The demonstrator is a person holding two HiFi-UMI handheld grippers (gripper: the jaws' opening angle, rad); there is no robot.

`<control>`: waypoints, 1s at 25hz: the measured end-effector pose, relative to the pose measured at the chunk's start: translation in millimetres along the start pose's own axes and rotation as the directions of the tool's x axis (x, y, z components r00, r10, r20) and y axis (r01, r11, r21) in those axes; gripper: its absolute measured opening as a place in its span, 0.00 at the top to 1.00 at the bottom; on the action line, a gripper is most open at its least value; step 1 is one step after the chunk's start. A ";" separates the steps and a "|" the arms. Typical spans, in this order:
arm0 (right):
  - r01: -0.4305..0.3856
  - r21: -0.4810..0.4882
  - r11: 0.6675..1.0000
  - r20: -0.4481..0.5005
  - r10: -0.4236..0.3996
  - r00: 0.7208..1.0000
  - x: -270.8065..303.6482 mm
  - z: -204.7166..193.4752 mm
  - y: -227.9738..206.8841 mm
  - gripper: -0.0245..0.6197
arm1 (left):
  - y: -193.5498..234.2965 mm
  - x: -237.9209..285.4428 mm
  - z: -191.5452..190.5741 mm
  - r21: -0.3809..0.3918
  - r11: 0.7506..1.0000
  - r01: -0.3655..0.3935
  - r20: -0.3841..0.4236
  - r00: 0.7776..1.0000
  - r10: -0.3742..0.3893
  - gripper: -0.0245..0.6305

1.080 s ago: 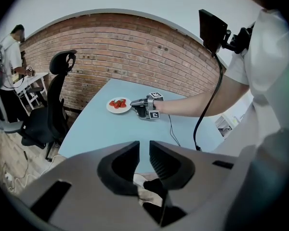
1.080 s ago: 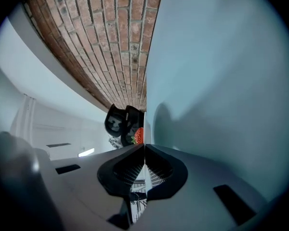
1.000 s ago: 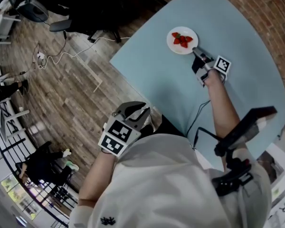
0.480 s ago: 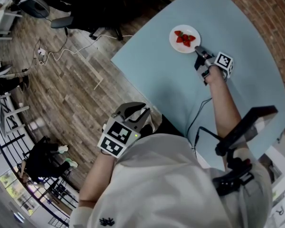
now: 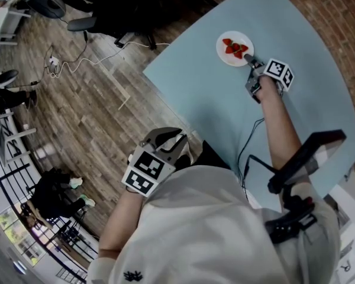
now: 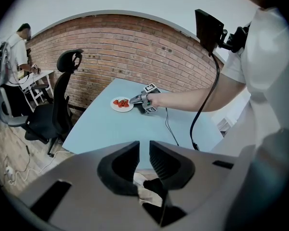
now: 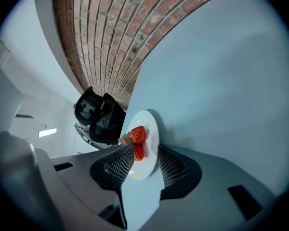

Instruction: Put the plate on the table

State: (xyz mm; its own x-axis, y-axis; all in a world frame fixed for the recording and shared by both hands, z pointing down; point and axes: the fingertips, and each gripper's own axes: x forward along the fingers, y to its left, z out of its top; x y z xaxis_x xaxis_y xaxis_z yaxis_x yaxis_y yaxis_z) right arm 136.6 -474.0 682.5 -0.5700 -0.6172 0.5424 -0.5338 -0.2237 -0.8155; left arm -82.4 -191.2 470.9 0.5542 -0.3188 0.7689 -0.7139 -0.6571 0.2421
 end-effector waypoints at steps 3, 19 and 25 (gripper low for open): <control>0.031 -0.061 0.998 0.022 -0.030 0.999 0.1 3.6 2.5 0.73 | 2.5 -0.9 -5.7 -0.002 1.000 -0.007 -0.009 1.000 0.007 0.86; 0.120 -0.276 0.953 0.002 -0.125 0.992 -36.5 -21.1 21.7 0.67 | -3.1 -8.2 -10.8 0.036 0.999 0.013 -0.014 1.000 -0.012 0.86; 0.115 -0.428 0.896 -0.079 -0.163 0.983 -70.4 -63.2 45.9 0.68 | -9.3 -17.3 -10.4 0.082 0.995 0.052 0.011 0.999 -0.053 0.86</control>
State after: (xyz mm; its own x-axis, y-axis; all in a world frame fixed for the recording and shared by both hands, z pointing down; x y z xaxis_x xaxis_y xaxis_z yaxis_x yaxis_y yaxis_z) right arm 112.8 -393.1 619.7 -0.5223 -0.5111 0.6826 -0.8113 0.0515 -0.5823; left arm -89.8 -172.5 461.6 0.5960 -0.2912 0.7483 -0.6468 -0.7264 0.2325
